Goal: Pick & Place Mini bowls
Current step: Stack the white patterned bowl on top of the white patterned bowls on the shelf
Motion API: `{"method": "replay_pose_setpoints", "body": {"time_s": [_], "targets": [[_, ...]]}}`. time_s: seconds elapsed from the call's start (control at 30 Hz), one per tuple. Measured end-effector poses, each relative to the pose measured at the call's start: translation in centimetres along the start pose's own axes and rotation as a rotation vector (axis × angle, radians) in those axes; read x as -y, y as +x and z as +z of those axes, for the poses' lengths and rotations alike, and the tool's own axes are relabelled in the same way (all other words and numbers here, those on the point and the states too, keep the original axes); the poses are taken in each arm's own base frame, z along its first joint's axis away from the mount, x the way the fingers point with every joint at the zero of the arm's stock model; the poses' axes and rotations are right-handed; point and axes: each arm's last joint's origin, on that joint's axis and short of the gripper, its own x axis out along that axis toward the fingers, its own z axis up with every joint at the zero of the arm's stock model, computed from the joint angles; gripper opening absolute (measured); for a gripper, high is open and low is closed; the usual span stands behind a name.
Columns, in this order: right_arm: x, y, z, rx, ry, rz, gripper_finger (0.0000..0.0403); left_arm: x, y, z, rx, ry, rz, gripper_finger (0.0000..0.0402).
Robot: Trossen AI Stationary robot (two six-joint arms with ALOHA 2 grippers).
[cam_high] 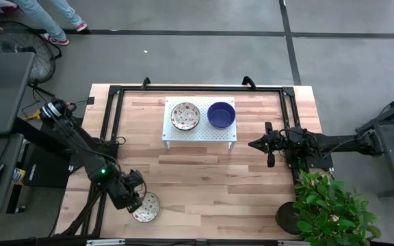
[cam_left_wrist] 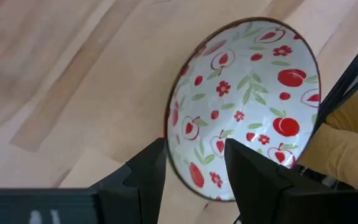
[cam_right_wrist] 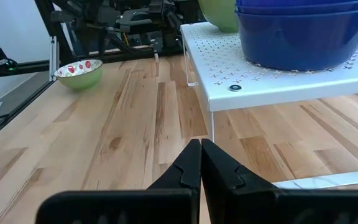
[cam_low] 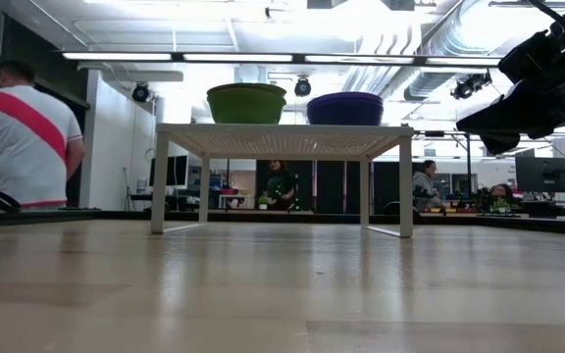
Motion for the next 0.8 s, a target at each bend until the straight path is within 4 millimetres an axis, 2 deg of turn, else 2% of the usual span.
{"method": "replay_pose_setpoints", "body": {"time_s": [0.3,0.6,0.8], "targets": [[0.0,0.0,0.0,0.0,0.0,0.001,0.0,0.2,2.0,-0.3,-0.045,-0.014,0.055,0.0161],[0.0,0.0,0.0,0.001,0.0,0.001,0.0,0.3,2.4,-0.3,-0.045,-0.024,0.055,0.0159],[0.0,0.0,0.0,0.002,0.0,0.001,0.0,0.3,2.4,-0.3,-0.05,-0.024,0.055,0.0108]]}}
